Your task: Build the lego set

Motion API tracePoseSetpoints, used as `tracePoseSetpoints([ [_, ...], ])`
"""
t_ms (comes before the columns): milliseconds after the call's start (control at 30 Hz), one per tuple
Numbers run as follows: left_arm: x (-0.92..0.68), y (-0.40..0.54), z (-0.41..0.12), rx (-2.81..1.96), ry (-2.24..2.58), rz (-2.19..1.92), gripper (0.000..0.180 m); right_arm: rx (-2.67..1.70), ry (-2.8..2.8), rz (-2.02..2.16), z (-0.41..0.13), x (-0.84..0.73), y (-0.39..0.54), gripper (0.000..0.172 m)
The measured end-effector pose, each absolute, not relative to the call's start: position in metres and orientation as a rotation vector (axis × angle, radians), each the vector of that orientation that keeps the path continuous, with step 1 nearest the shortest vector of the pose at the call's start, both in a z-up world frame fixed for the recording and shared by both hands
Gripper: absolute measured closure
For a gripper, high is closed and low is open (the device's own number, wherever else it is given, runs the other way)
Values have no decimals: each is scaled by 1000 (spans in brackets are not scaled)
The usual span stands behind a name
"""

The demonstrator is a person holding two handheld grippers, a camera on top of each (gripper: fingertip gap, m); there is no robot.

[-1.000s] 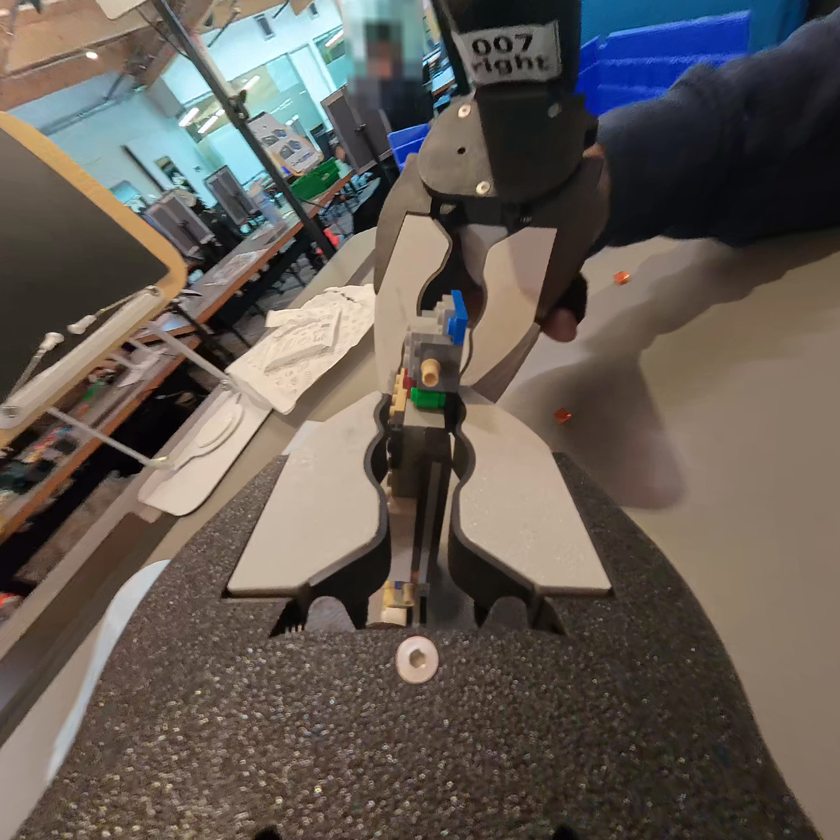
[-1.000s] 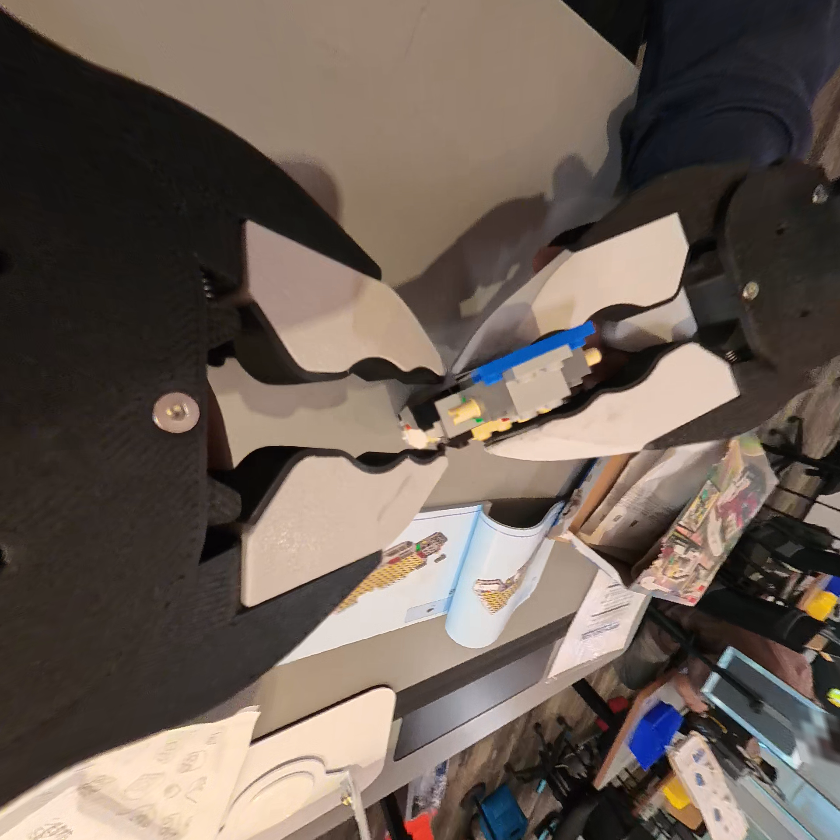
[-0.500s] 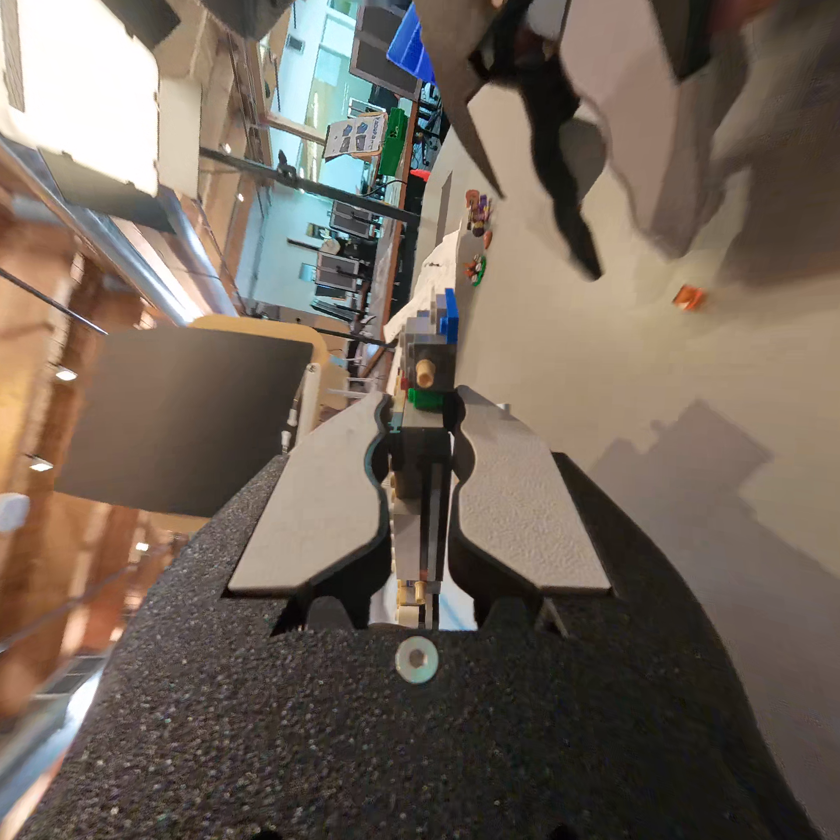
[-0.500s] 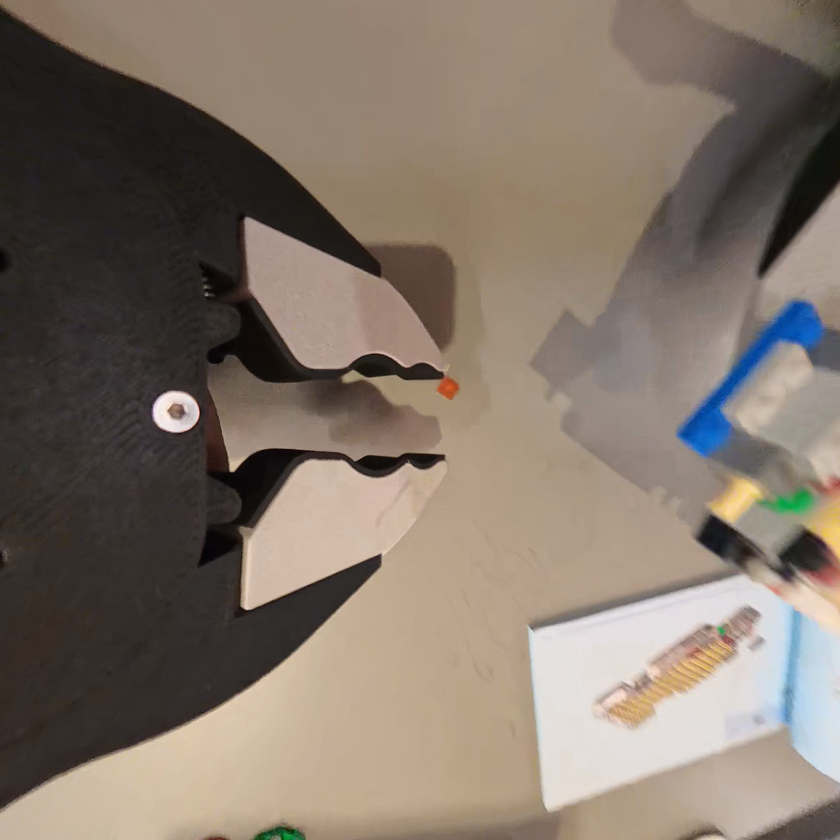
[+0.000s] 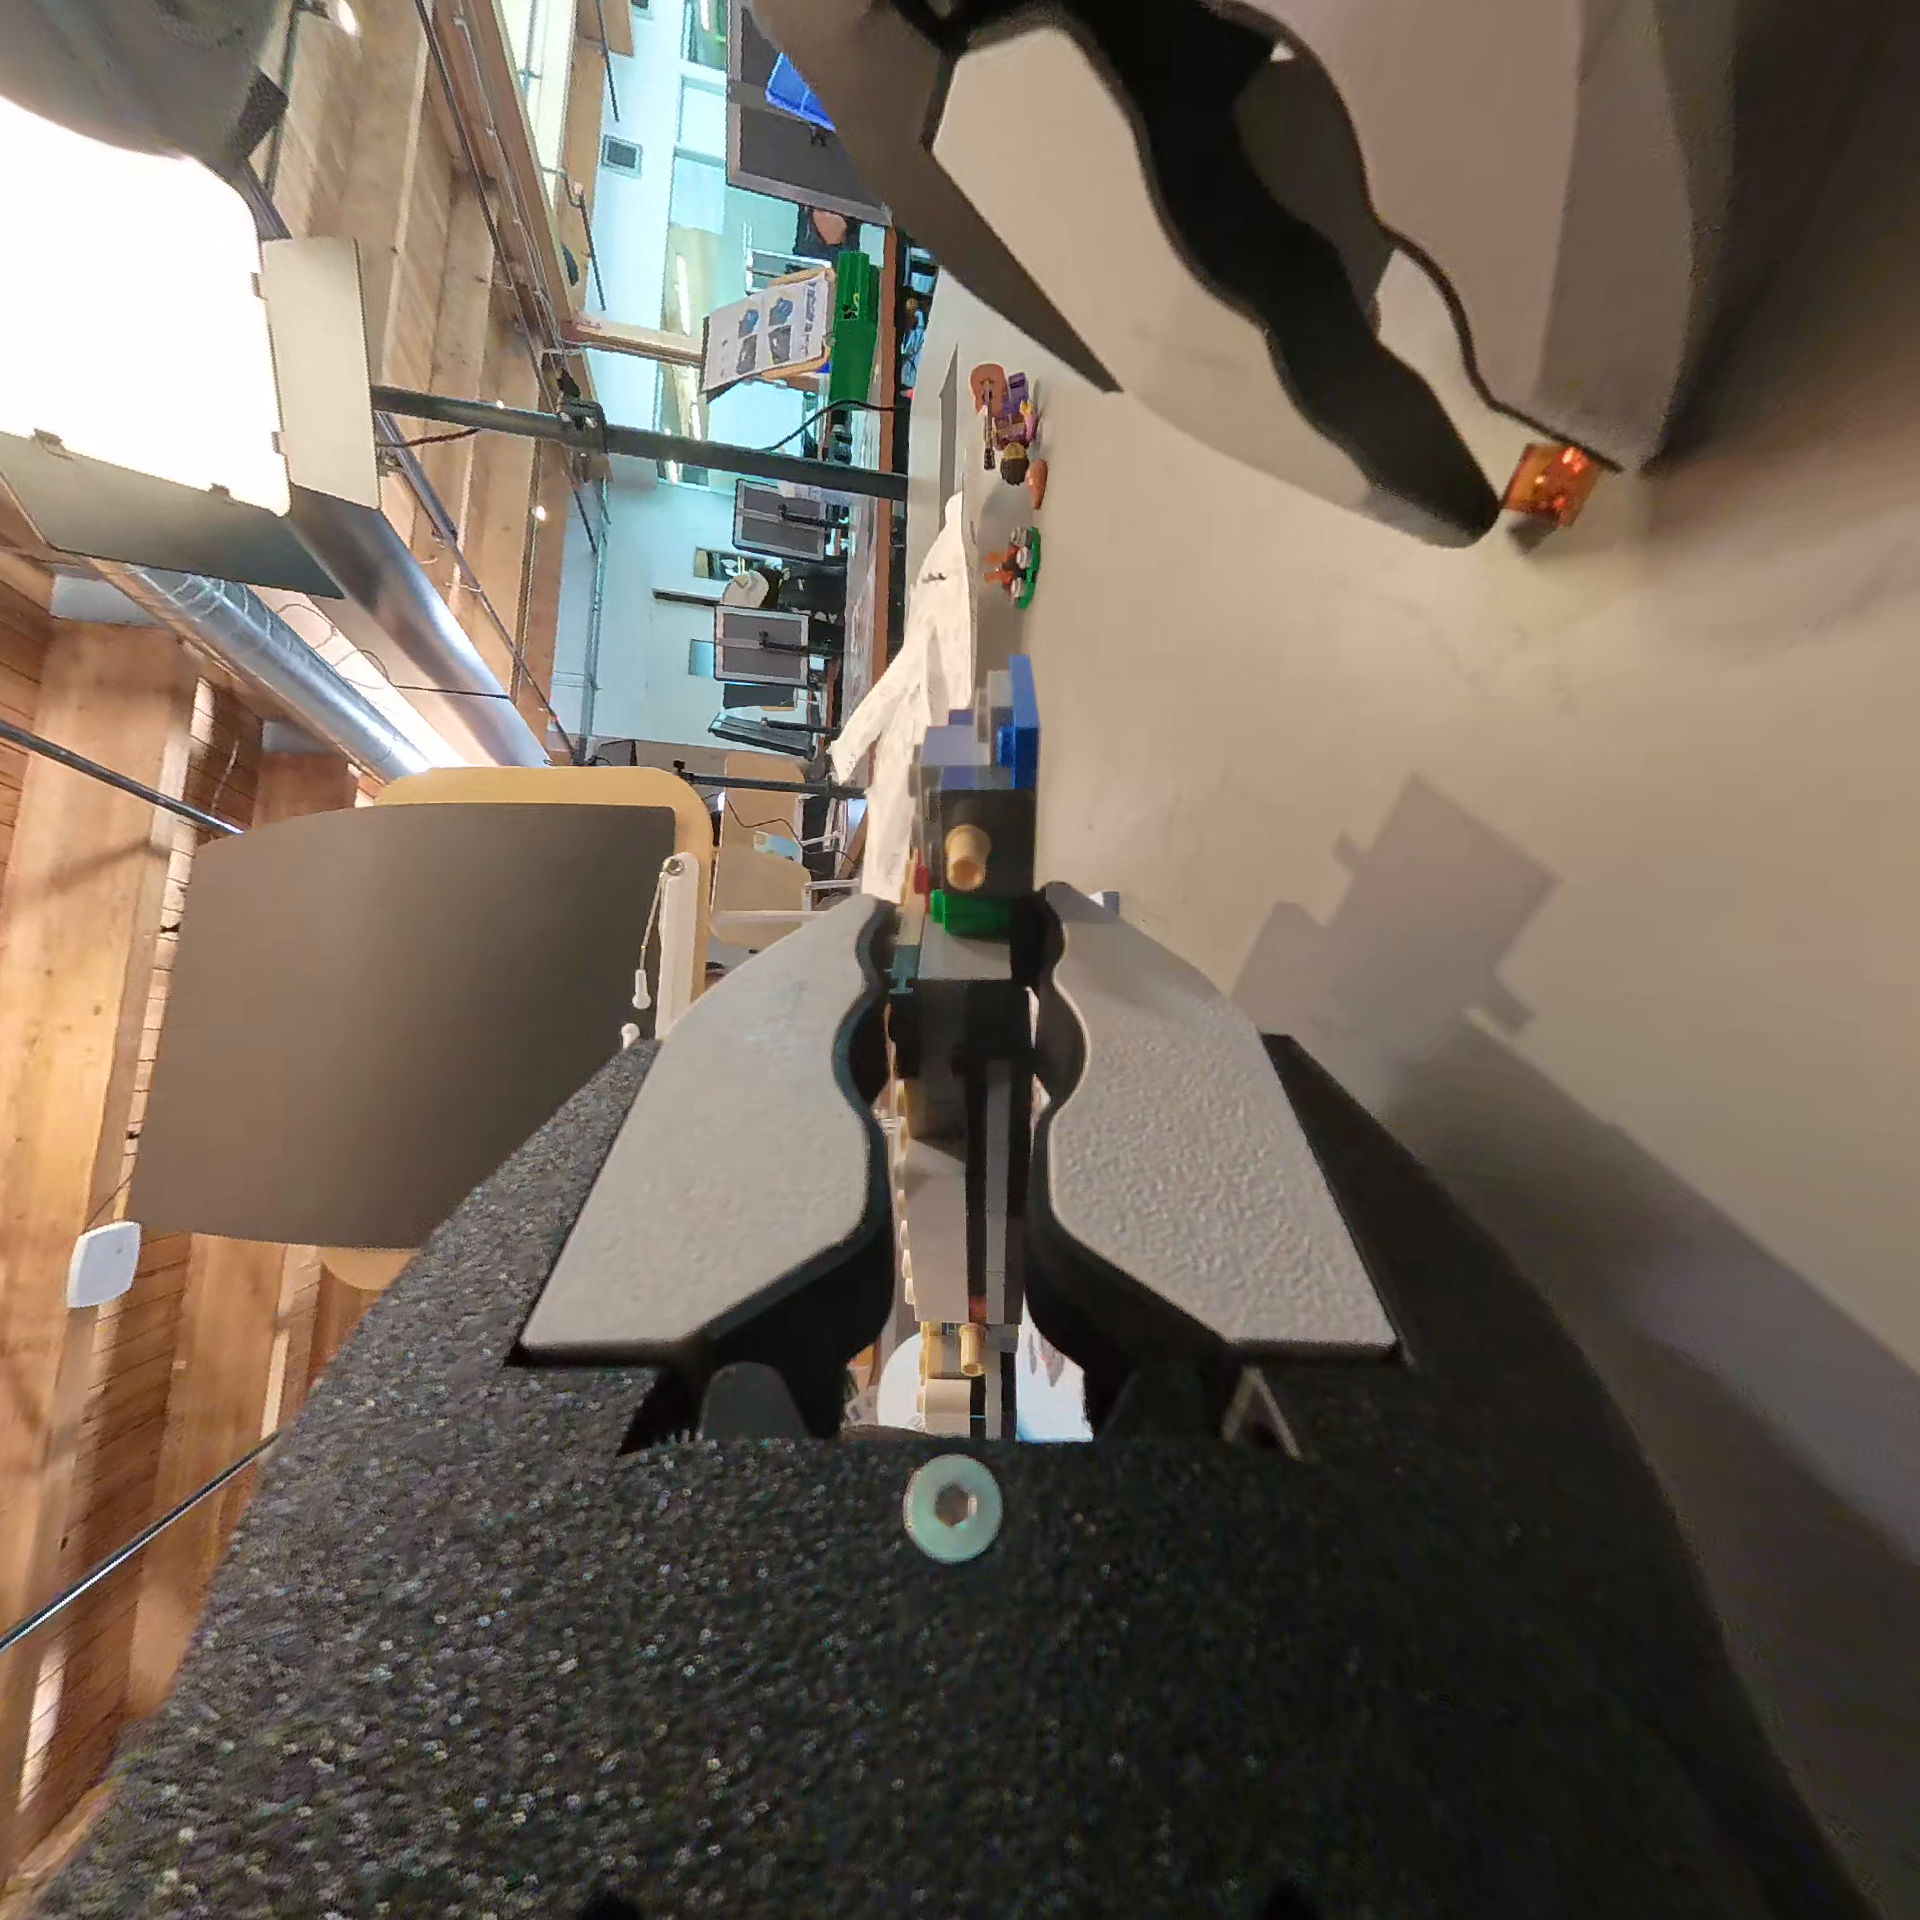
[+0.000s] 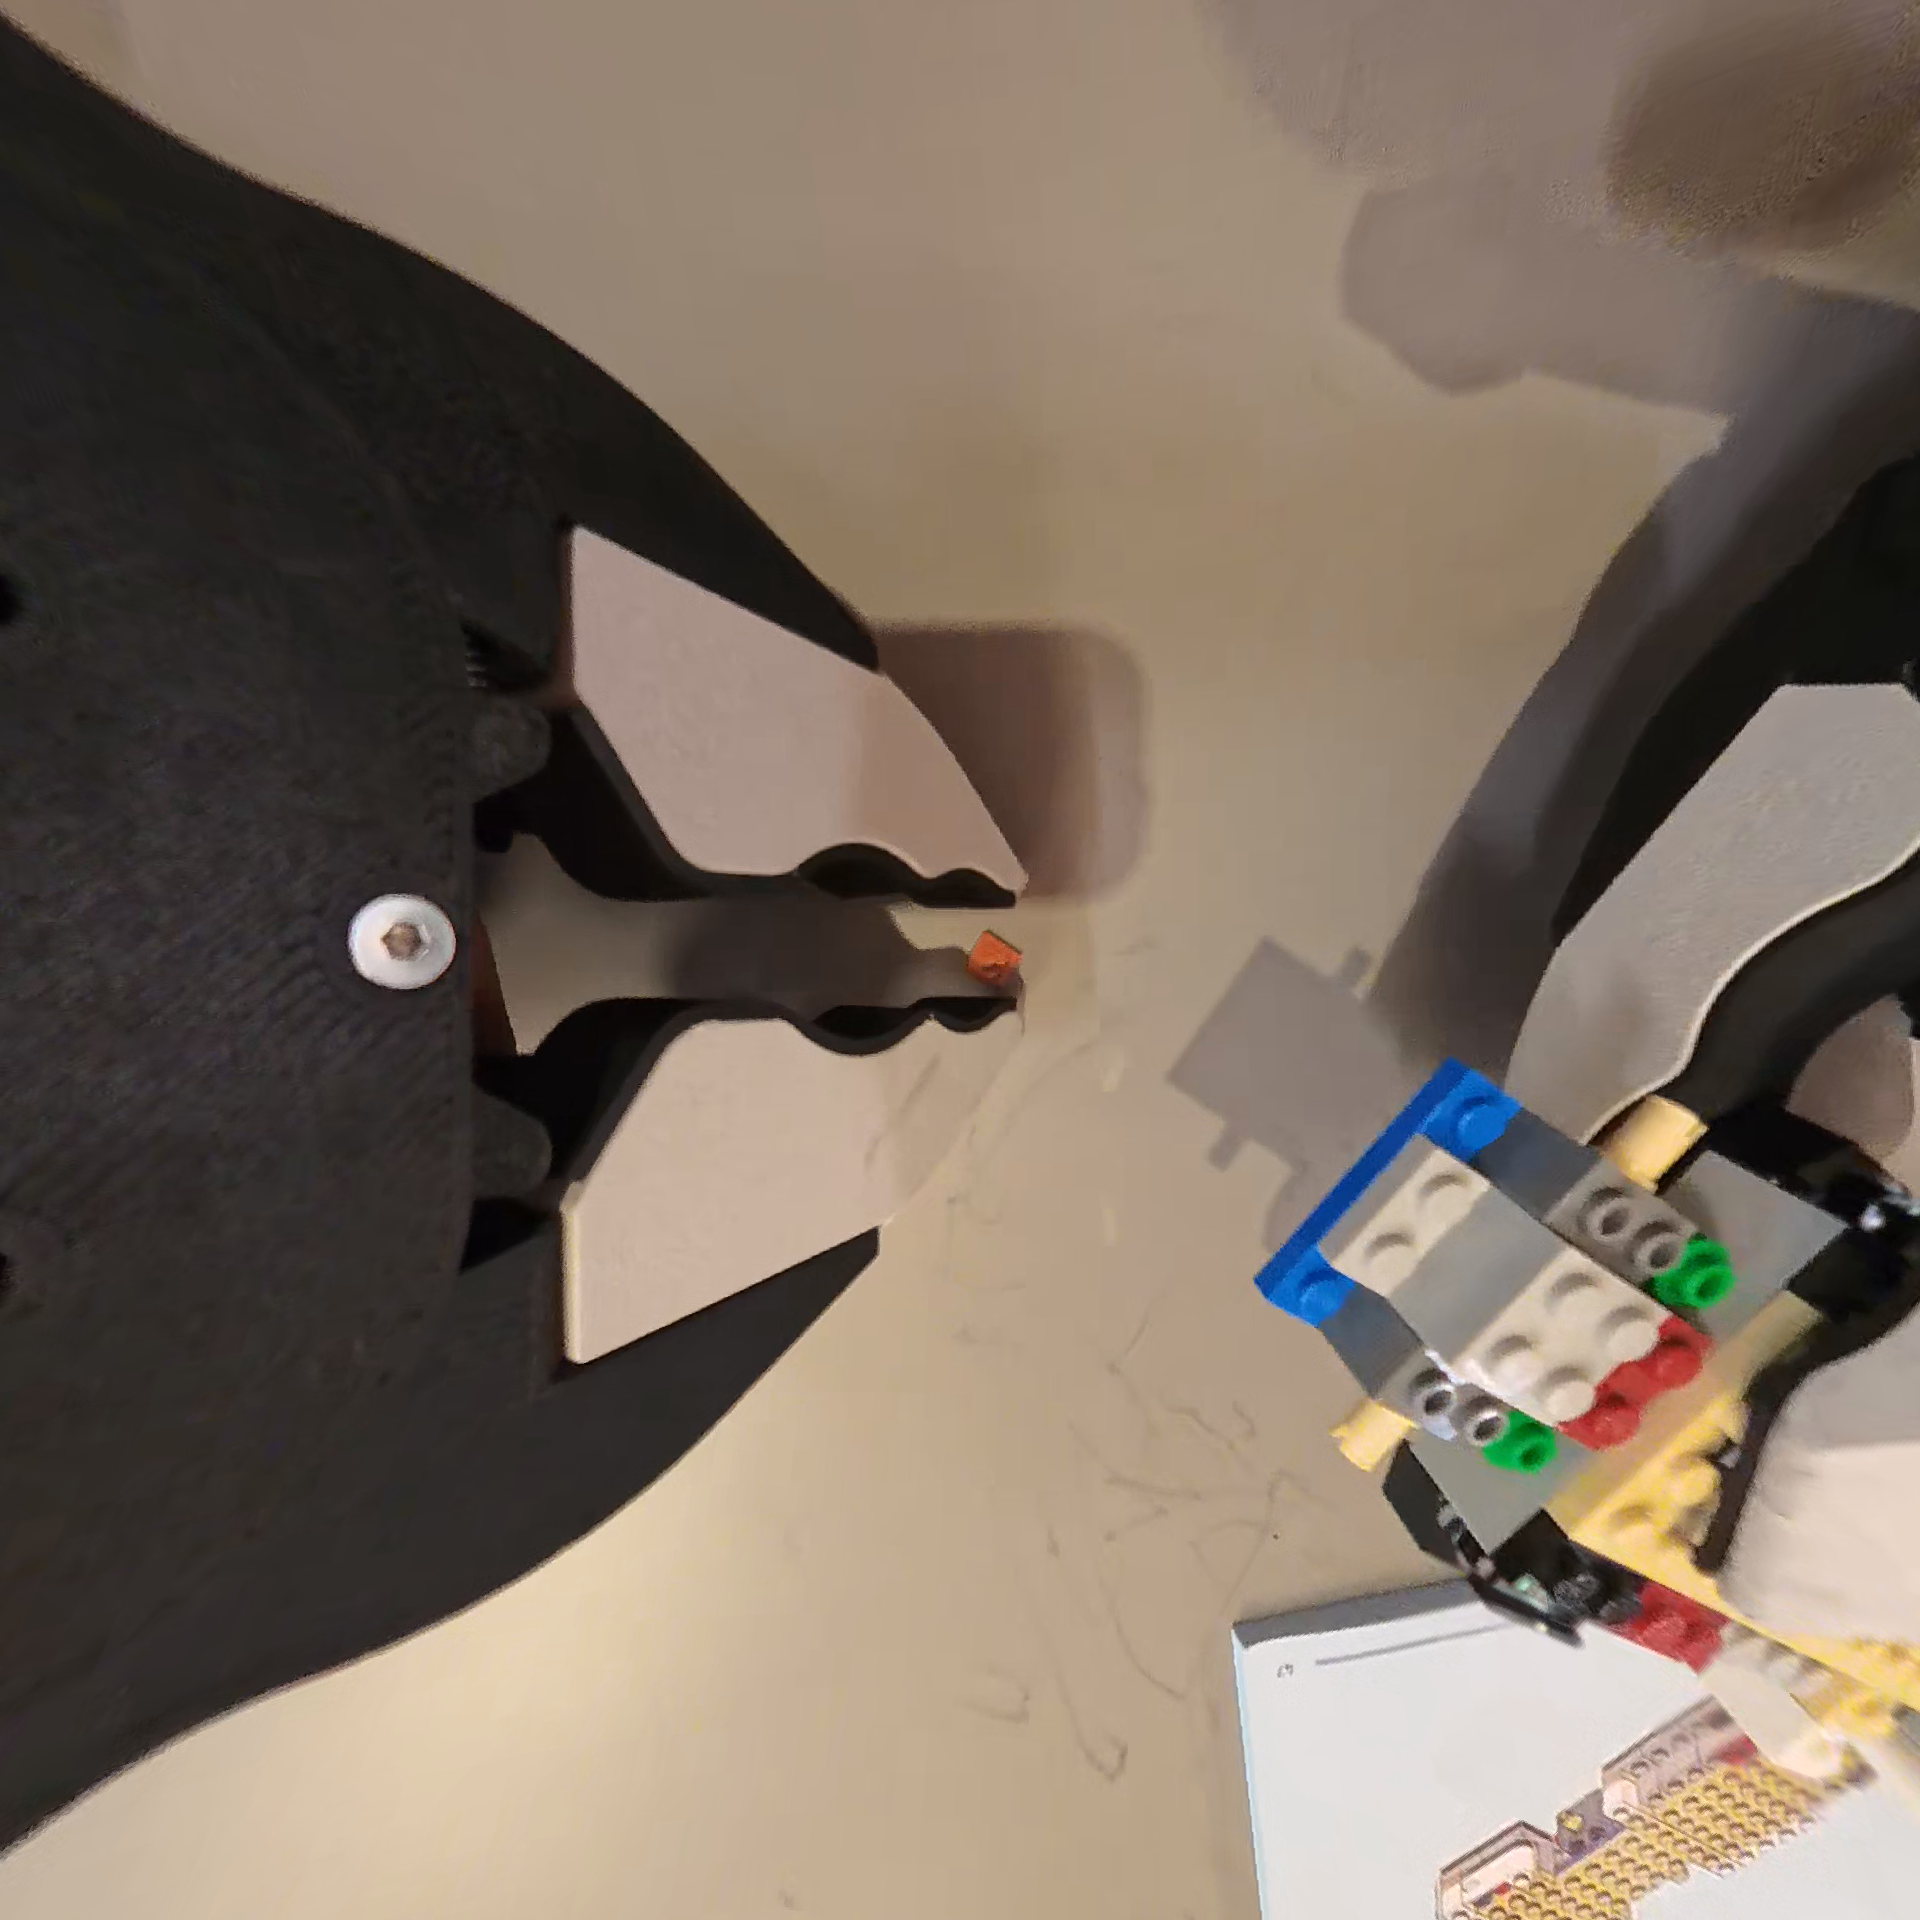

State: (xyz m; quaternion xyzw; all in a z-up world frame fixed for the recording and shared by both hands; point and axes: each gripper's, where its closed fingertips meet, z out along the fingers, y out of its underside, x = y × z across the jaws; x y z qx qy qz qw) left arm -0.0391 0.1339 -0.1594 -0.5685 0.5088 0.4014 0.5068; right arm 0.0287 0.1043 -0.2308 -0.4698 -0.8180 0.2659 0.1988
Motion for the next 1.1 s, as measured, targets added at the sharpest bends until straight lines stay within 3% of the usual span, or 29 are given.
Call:
tracePoseSetpoints([
  [100, -41, 133, -161, -1384, 1223, 933, 156, -1280, -2301, 736, -231, 28, 103, 163],
  [367, -48, 138, -159, -1406, 1217, 875, 156, -1158, -2169, 756, -207, 15, 113, 164],
  [533, -49, 139, -163, -1418, 1236, 857, 156, -1044, -2042, 845, -179, 11, 116, 151],
  [1100, -81, 136, -165, -1487, 1197, 945, 156, -1346, -2007, 679, -214, -7, 142, 150],
])
